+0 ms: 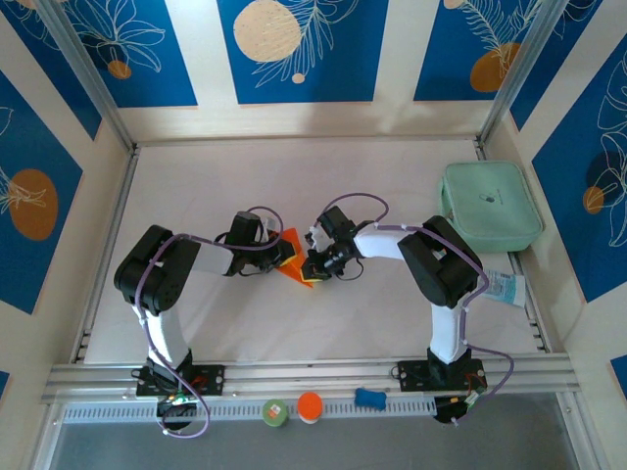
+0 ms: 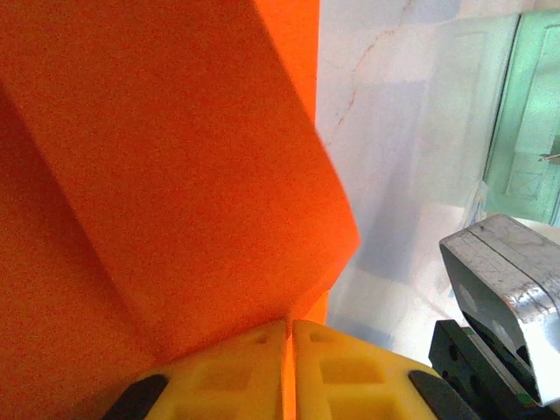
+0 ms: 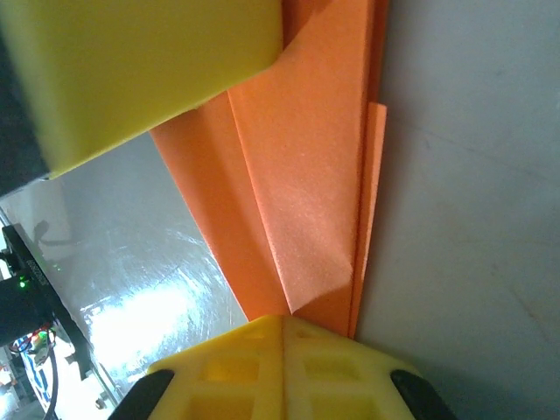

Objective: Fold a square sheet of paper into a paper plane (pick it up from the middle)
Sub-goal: Fourth fold the wing at the center of the table.

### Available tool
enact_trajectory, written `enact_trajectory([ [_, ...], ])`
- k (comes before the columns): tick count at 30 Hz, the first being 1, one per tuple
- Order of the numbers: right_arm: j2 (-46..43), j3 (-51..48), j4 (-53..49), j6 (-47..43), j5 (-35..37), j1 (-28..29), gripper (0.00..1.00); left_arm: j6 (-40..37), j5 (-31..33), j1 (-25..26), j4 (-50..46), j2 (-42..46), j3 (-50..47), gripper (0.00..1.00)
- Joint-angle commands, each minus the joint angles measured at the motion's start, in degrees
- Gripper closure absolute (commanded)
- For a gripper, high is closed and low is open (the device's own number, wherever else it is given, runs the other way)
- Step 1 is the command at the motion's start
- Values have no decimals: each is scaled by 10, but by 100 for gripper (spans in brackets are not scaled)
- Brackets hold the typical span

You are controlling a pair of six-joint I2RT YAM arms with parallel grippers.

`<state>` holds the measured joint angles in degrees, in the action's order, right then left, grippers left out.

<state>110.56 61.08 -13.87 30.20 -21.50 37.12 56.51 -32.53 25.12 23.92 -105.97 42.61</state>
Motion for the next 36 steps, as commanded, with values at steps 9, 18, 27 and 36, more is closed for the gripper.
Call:
enact_trajectory([
  [9,-56,-71,-29,-1,-34,-9,93,-15,28,-2,-61,-1,-10,87],
  [18,-63,-57,-18,5,-36,-12,93,-8,21,-2,-53,11,-10,87],
  [27,-44,-58,-24,1,-28,-2,93,2,11,0,-46,19,-8,85],
  [36,-137,-68,-7,1,29,-5,92,-8,20,0,-66,13,-2,86],
])
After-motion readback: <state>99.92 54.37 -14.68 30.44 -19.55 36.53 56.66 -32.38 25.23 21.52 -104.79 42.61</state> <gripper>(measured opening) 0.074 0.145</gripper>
